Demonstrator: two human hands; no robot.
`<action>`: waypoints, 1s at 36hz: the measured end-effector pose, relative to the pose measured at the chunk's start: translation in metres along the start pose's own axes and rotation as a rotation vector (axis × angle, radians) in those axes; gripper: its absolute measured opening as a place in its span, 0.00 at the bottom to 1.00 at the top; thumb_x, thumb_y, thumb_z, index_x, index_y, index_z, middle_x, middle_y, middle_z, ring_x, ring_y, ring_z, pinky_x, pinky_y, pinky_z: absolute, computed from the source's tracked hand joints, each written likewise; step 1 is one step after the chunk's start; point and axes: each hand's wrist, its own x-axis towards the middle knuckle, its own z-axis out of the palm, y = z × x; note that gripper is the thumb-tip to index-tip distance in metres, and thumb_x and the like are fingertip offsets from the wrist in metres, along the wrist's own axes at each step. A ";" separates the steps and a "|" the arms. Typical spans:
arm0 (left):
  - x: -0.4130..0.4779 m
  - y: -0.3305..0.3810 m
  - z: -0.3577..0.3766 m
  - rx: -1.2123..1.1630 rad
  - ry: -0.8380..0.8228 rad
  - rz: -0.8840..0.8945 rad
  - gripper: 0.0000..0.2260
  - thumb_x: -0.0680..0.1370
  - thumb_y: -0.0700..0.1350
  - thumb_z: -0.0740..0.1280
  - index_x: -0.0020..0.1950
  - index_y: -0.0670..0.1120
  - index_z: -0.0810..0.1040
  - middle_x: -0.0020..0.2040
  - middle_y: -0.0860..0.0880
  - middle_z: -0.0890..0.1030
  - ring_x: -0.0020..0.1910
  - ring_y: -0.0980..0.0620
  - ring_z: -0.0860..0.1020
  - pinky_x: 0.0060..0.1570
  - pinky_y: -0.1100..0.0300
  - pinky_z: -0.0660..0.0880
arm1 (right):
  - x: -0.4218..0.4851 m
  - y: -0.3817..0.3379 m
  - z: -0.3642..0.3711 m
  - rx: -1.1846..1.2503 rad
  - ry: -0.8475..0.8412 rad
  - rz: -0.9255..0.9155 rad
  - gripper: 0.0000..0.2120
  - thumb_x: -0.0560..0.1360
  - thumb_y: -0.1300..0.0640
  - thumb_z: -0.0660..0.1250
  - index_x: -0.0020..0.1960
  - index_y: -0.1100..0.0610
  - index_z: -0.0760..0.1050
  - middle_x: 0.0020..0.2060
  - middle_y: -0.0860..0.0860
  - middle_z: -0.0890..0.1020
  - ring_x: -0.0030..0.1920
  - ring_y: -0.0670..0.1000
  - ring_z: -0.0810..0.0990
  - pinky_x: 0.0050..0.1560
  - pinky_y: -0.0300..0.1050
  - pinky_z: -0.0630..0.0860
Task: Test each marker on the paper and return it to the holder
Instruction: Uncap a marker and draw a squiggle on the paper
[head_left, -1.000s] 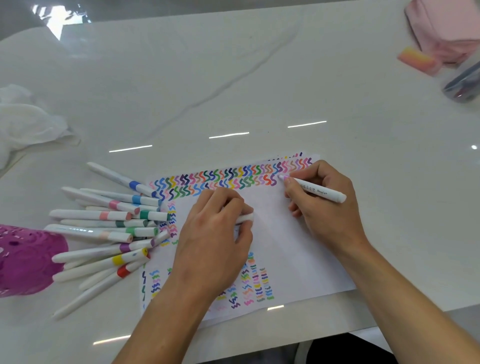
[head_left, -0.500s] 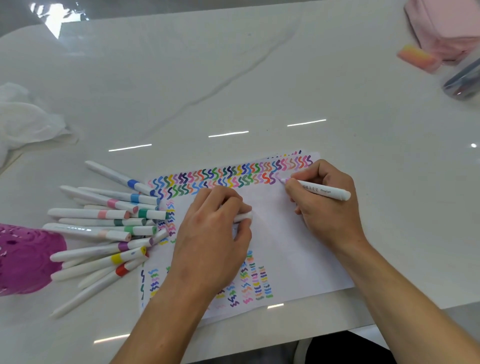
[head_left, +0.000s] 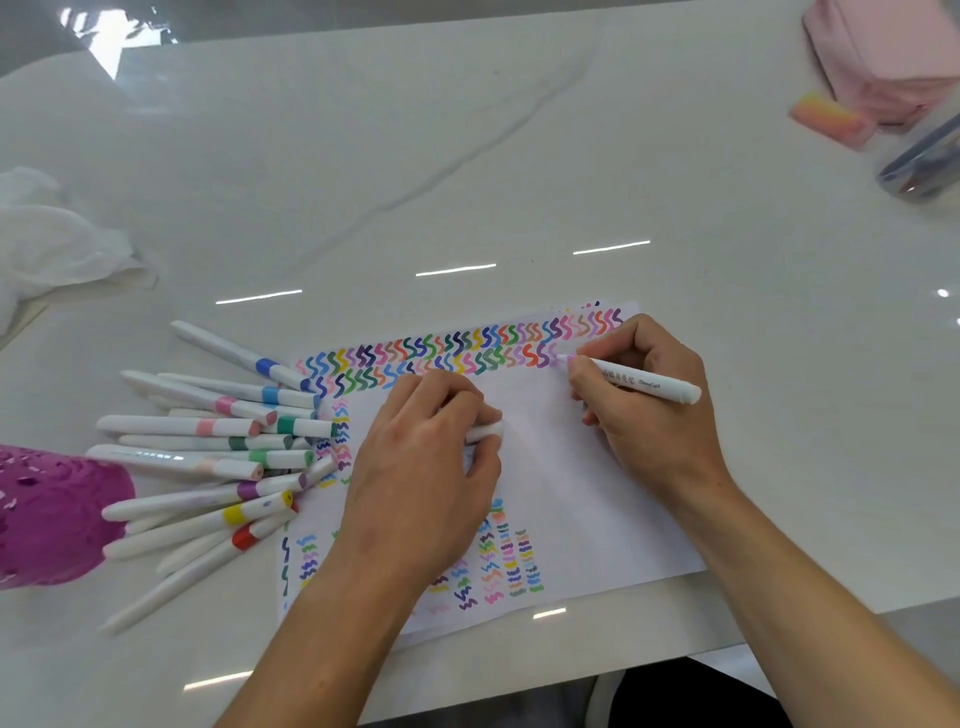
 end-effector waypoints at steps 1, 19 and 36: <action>0.000 0.000 0.000 0.002 -0.002 -0.002 0.04 0.75 0.43 0.73 0.49 0.48 0.82 0.51 0.57 0.77 0.53 0.57 0.71 0.53 0.68 0.67 | -0.001 -0.001 0.000 0.012 0.002 -0.005 0.05 0.73 0.57 0.74 0.42 0.53 0.78 0.35 0.52 0.84 0.32 0.57 0.82 0.31 0.55 0.81; -0.002 0.003 -0.008 0.011 0.009 -0.022 0.06 0.74 0.40 0.74 0.49 0.48 0.83 0.50 0.56 0.80 0.52 0.55 0.75 0.50 0.60 0.74 | -0.005 -0.016 -0.007 0.010 0.126 -0.138 0.06 0.78 0.58 0.76 0.55 0.53 0.84 0.43 0.46 0.87 0.39 0.52 0.87 0.39 0.48 0.86; 0.003 0.007 -0.028 -0.718 0.088 -0.371 0.05 0.82 0.47 0.66 0.55 0.54 0.79 0.45 0.57 0.85 0.41 0.58 0.83 0.38 0.64 0.76 | -0.017 -0.047 0.017 0.376 -0.167 -0.033 0.04 0.80 0.57 0.68 0.49 0.57 0.76 0.42 0.56 0.88 0.39 0.57 0.87 0.39 0.48 0.84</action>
